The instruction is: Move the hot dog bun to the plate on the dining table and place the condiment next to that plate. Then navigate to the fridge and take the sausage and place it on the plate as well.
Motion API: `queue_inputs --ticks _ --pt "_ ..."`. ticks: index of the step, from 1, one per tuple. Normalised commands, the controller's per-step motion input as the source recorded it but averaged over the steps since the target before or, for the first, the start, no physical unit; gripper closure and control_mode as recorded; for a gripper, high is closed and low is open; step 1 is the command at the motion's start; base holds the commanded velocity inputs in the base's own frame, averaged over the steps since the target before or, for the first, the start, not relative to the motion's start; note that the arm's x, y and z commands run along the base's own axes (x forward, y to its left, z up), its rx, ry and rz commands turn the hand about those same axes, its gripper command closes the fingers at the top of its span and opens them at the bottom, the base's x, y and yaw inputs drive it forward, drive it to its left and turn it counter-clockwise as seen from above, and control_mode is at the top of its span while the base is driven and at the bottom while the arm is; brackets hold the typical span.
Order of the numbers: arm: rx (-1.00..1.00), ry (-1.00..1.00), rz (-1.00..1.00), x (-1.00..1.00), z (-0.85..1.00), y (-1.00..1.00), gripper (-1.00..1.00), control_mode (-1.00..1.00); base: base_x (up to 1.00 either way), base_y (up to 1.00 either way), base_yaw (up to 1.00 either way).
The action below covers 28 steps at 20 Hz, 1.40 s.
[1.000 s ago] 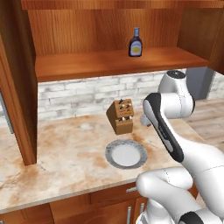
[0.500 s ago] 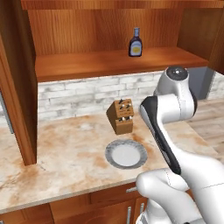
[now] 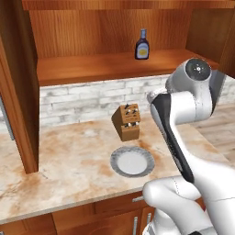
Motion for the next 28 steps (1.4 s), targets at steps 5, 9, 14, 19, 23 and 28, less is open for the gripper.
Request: queue_inputs --ticks 5,9,14,19,23,28 --pt "0.12 -0.09 0.00 -0.05 0.61 -0.02 -1.00 -1.00 0.00 0.00 0.00" --pt "0.13 -0.08 0.00 -0.03 0.68 -0.04 -1.00 -1.00 0.00 0.00 0.00" --pt "0.04 -0.02 -0.04 0.16 0.66 0.00 -1.00 -1.00 0.00 0.00 0.00" --pt "0.04 0.05 -0.14 0.63 0.19 0.00 -1.00 -1.00 0.00 0.00 0.00" --pt "0.03 0.05 -0.16 0.56 0.02 0.14 -1.00 -1.00 0.00 0.00 0.00" --pt "0.09 0.00 -0.03 0.28 0.06 -0.01 -1.00 -1.00 0.00 0.00 0.00"
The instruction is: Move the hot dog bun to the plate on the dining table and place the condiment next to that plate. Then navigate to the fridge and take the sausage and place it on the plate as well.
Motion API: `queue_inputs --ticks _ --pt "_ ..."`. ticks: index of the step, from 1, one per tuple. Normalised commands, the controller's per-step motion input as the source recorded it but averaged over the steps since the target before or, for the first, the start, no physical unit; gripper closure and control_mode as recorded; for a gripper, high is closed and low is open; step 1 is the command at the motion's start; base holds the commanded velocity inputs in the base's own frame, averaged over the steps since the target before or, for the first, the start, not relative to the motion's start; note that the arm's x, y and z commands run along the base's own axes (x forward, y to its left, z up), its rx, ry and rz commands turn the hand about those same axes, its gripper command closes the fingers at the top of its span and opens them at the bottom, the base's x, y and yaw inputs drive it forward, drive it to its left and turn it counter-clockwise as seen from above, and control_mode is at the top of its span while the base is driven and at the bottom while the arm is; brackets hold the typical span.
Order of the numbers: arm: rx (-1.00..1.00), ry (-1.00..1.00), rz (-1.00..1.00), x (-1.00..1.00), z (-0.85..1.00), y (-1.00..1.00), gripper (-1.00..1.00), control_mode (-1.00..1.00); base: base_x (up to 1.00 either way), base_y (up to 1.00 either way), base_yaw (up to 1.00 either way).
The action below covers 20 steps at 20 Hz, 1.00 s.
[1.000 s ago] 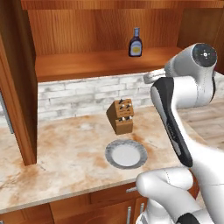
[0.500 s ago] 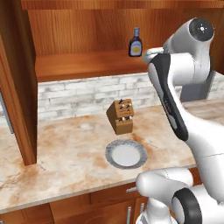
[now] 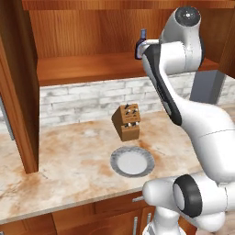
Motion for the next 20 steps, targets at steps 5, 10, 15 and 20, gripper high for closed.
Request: queue_inputs --ticks 5,10,15,20 --pt "0.07 0.02 0.00 0.54 0.00 -0.10 -1.00 -1.00 0.00 0.00 0.00" --pt "0.00 0.00 0.00 0.28 0.00 -0.01 -1.00 -1.00 0.00 0.00 0.00" --pt "0.00 0.00 0.08 0.36 0.00 -0.03 -1.00 -1.00 0.00 0.00 0.00" --pt "0.00 -0.04 0.19 0.52 -0.02 -0.15 -1.00 -1.00 0.00 0.00 0.00"
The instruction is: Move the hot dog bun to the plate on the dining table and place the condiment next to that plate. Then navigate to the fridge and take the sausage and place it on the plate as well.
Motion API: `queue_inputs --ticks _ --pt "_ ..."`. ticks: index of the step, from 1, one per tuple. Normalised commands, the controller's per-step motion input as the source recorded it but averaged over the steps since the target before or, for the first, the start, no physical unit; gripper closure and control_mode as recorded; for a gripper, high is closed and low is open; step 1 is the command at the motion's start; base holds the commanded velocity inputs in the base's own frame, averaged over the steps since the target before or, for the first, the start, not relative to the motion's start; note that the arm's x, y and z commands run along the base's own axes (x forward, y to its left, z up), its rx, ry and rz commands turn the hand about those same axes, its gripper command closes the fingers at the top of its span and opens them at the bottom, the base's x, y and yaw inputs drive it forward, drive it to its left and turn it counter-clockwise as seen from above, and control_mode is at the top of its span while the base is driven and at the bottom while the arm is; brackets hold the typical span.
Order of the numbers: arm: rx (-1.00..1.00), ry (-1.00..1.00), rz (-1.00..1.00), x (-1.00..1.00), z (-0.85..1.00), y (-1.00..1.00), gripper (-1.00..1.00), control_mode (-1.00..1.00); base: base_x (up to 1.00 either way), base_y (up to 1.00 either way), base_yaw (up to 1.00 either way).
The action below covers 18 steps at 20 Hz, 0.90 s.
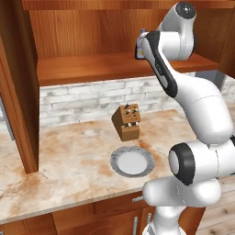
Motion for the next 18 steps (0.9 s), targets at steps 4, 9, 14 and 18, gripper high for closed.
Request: queue_inputs --ticks 4,9,14,18 --pt "0.00 -0.01 0.08 0.57 -0.10 -0.02 -1.00 -1.00 0.00 0.00 0.00" --pt "0.00 -0.01 0.03 0.56 -0.11 0.00 -1.00 -1.00 0.00 0.00 0.00" --pt "0.00 -0.01 0.00 0.56 0.00 0.01 -1.00 -1.00 0.00 0.00 0.00" --pt "0.00 -0.01 0.00 0.42 0.00 0.03 -1.00 -1.00 0.00 0.00 0.00"
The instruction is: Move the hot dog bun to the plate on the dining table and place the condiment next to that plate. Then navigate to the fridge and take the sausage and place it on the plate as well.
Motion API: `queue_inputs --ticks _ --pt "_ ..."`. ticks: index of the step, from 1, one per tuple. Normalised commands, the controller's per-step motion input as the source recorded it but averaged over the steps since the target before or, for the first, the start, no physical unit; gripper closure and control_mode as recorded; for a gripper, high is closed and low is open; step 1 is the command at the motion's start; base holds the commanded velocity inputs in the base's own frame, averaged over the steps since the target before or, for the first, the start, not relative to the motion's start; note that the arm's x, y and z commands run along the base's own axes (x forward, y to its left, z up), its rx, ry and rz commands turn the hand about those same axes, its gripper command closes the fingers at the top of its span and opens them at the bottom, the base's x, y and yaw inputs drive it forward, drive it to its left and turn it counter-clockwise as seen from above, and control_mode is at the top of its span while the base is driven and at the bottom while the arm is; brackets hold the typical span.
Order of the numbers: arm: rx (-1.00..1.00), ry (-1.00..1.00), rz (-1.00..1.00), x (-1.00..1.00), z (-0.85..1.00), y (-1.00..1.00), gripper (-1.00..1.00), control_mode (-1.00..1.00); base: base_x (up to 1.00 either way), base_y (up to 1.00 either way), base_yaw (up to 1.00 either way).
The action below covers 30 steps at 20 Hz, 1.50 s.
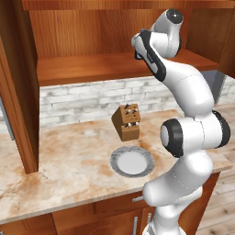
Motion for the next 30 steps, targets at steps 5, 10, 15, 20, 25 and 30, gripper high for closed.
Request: queue_inputs --ticks 5,10,15,20,25,30 --pt "0.00 0.00 0.00 0.33 -0.08 0.00 -1.00 -1.00 0.00 0.00 0.00" --pt "0.00 -0.02 0.00 0.31 -0.16 0.01 -1.00 -1.00 0.00 0.00 0.00" --pt "0.00 0.00 0.00 0.33 -0.12 0.01 -1.00 -1.00 0.00 0.00 0.00" --pt "0.00 0.00 0.00 0.33 0.00 0.00 -1.00 -1.00 0.00 0.00 0.00" --pt "0.00 0.00 0.00 0.25 0.00 0.00 -1.00 -1.00 0.00 0.00 0.00" --pt "0.00 0.00 0.00 0.10 0.00 0.00 1.00 -1.00 0.00 0.00 0.00"
